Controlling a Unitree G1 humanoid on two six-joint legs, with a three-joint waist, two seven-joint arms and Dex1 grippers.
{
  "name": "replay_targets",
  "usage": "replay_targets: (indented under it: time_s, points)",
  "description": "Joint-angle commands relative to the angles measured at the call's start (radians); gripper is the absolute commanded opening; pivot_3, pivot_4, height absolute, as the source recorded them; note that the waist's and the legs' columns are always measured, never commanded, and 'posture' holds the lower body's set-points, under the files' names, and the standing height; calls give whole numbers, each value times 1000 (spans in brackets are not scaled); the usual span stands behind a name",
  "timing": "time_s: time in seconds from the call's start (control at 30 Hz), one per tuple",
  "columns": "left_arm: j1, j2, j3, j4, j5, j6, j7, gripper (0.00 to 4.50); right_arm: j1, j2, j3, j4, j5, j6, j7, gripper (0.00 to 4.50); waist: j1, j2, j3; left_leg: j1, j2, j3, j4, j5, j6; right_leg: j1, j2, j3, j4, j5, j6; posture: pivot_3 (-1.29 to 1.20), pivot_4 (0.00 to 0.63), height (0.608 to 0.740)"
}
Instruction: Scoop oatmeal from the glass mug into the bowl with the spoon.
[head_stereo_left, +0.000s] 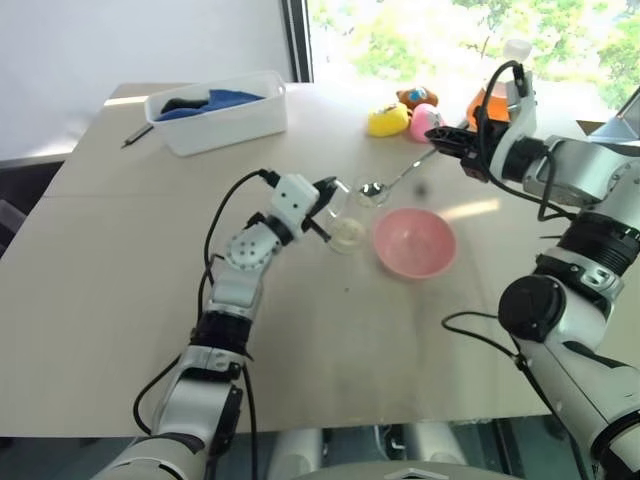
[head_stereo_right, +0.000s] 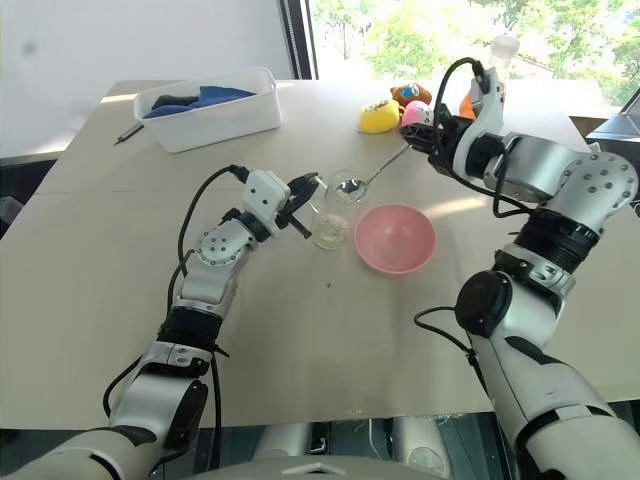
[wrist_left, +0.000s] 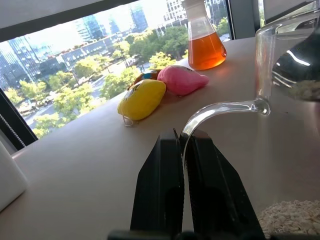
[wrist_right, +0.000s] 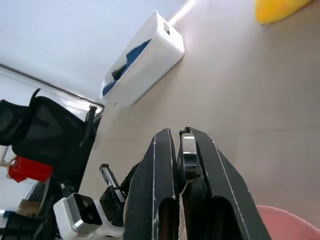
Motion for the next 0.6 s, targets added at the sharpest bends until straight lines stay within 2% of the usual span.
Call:
replay_targets:
  time_s: [0.03, 0.3, 0.53, 0.6]
  points:
    - [-5, 11, 14, 1, -5, -21, 2, 48, -12, -57, -15, -3, 87, 6, -1, 0, 0, 0, 0, 0, 0, 0, 0, 0, 0, 0, 0, 0, 0, 0, 0, 0, 150, 740]
    - [1, 27, 33, 12, -12, -17, -2, 48, -6, -155, -51, 63, 170, 6, -37, 0, -2, 0, 0, 0, 0, 0, 0, 0, 0, 0, 0, 1, 0, 0, 0, 0, 150, 740]
    - [8, 39, 41, 21, -17, -15, 3, 48, 62, -208, -17, 53, 208, 6, -29, 0, -2, 0, 0, 0, 1, 1, -1, 0, 0, 0, 1, 3, 0, 0, 0, 0, 150, 740]
    - [8, 39, 44, 22, -20, -10, 5, 48, 104, -237, 40, 8, 195, 6, 30, 0, -2, 0, 0, 0, 1, 1, -1, 0, 0, 0, 1, 3, 0, 0, 0, 0, 150, 740]
